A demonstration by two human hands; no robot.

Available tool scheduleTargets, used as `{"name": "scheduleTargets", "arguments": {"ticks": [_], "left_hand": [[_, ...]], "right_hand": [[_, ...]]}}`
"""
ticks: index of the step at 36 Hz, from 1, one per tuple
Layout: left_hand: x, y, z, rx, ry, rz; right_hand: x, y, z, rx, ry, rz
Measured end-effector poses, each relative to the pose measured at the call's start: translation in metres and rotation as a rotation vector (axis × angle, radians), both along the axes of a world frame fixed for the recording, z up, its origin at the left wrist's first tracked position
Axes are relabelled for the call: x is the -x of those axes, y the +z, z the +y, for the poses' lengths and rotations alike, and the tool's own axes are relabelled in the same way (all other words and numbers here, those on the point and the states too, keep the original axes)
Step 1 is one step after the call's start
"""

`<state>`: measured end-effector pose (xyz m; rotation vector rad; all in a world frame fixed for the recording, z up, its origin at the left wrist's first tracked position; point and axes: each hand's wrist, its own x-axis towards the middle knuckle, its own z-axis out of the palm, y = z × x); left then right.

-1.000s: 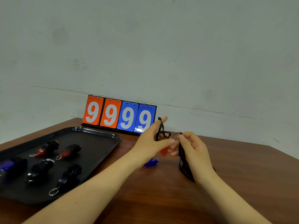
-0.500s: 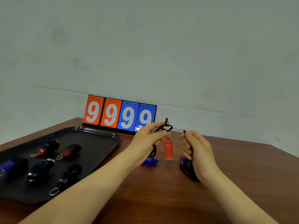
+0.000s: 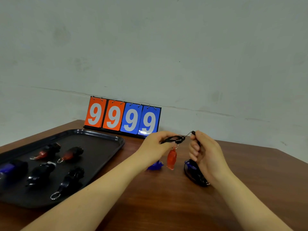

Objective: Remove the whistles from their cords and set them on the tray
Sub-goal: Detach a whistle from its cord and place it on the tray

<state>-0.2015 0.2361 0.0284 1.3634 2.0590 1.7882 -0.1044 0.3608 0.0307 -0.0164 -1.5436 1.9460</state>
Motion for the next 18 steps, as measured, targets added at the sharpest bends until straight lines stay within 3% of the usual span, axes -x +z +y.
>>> {"name": "scheduleTargets", "arguments": {"ticks": [7, 13, 18], "left_hand": [[0.0, 0.005, -0.005, -0.137, -0.122, -0.314], [-0.005, -0.001, -0.001, -0.014, -0.157, -0.26], [-0.006, -0.005, 0.002, -0.038, -0.11, -0.265]], "right_hand": [[0.002, -0.001, 0.008, -0.031, -0.118, -0.058], [0.003, -0.002, 0.004, -0.066, -0.139, -0.1], [0.002, -0.001, 0.006, -0.011, -0.135, -0.077]]}}
